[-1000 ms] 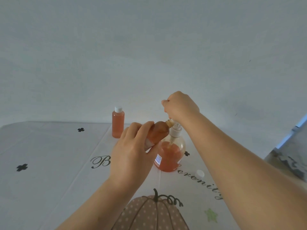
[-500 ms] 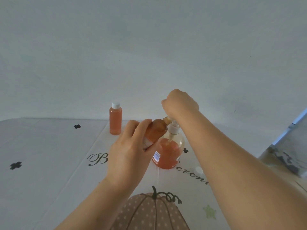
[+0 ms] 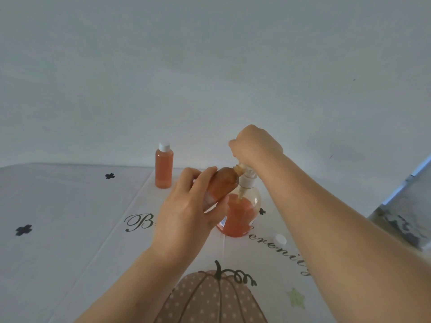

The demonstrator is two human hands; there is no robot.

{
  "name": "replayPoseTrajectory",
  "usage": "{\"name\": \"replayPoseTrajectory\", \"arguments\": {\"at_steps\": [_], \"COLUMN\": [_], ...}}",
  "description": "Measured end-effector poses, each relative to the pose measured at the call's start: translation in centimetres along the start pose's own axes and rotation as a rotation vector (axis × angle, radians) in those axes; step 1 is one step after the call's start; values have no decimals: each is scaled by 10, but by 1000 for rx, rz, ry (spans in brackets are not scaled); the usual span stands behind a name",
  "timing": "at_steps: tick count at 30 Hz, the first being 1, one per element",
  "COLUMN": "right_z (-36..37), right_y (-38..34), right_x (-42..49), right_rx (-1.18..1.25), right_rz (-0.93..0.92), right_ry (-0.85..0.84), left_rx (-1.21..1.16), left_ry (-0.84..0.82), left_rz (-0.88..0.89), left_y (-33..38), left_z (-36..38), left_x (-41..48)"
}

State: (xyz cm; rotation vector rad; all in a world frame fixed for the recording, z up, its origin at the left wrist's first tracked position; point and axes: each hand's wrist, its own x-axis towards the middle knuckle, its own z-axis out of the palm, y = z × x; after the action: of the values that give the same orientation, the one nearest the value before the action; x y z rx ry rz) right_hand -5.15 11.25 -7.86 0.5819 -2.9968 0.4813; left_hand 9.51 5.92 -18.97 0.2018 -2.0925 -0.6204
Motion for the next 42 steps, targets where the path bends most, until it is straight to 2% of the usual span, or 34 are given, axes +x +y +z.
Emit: {"name": "replayPoseTrajectory", "arguments": {"at_steps": [6, 17, 42], "right_z": [-3, 6, -4], "right_y": [-1, 2, -3], "right_x": [-2, -4, -9], "right_rx": [-52, -44, -48], "right_rz": [-22, -17, 0], "right_ry": [23, 53, 36], "left_rx": [-27, 66, 118], "left_ry": [-13, -1, 119], "left_rz": [-5, 7, 47], "left_y": [0, 4, 8], "left_z": [-1, -2, -2], "left_x": [-1, -2, -2]}}
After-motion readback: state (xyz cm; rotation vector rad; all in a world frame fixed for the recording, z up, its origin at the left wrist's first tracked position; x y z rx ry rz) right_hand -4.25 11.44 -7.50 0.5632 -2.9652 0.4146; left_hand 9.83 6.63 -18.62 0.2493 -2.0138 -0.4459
